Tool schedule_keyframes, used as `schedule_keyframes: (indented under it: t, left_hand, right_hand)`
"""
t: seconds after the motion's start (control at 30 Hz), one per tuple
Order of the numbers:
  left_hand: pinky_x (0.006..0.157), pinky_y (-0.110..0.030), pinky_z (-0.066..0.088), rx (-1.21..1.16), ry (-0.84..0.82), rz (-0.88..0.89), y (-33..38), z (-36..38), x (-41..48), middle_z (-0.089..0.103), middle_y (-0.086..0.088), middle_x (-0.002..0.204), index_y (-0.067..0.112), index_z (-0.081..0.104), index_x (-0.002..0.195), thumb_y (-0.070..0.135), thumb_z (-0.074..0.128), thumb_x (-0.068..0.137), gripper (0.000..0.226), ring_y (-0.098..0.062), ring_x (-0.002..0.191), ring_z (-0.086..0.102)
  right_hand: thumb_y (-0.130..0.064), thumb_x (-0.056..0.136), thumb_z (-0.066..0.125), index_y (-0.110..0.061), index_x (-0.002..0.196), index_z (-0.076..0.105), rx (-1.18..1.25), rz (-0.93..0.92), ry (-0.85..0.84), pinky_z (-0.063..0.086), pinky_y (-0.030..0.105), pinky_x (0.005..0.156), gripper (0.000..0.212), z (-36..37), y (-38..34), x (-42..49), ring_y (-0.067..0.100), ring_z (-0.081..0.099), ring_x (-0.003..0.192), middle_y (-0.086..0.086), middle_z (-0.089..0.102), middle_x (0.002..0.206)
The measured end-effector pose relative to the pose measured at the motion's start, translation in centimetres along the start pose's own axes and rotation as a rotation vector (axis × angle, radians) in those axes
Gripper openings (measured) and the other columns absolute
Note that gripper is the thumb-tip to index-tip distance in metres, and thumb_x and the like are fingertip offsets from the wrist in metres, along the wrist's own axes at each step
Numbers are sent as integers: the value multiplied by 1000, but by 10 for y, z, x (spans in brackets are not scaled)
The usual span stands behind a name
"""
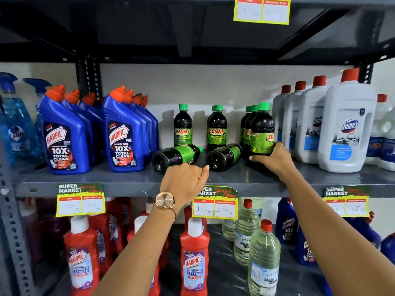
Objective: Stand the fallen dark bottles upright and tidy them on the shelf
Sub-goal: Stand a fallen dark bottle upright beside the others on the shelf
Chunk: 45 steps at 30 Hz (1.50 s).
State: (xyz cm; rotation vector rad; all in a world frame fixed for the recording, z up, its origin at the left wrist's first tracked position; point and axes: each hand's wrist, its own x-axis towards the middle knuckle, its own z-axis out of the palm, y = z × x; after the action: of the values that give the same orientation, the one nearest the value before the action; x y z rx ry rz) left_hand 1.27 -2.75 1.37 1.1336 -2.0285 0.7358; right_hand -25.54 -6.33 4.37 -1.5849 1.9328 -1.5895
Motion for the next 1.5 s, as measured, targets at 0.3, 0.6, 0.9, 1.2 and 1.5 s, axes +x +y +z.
schedule_keyframes:
  t: [0.3,0.6,0.9,1.2,1.5]
  left_hand:
    - [43,-27,29,43,-3,-87,5,-1,-4,46,0,43,13,53,48,36,35,95,56,-25,43,52]
    - [44,-27,35,16,-10,-118,6,-1,-4,45,1,45,14,53,49,37,32,95,55,-24,44,52]
    - [42,-26,30,10,2,-126,6,0,-5,42,1,42,14,50,45,35,38,94,54,-23,40,47]
    - [40,-24,31,-11,0,-169,8,0,-5,40,3,39,14,48,44,35,41,94,54,-20,35,41]
    - [41,-25,30,4,-1,-126,4,3,-4,45,4,42,16,49,47,40,34,95,57,-19,40,49]
  right_hand:
    - [-30,61,89,-2,122,53,-27,39,7,49,37,93,76,0,2,2,32,59,112,16,62,120]
    - [-26,63,85,-2,115,59,-75,109,-25,50,33,78,63,0,3,3,30,61,101,16,65,111]
    - [-29,62,85,-4,95,62,-96,139,-4,47,30,69,47,-1,0,0,25,61,86,12,60,95]
    - [-23,66,85,1,113,59,-114,146,-41,50,35,81,58,0,3,4,33,60,99,17,62,108]
    - [-12,68,77,3,104,57,-2,196,-28,43,29,56,44,-4,4,4,18,52,70,9,58,86]
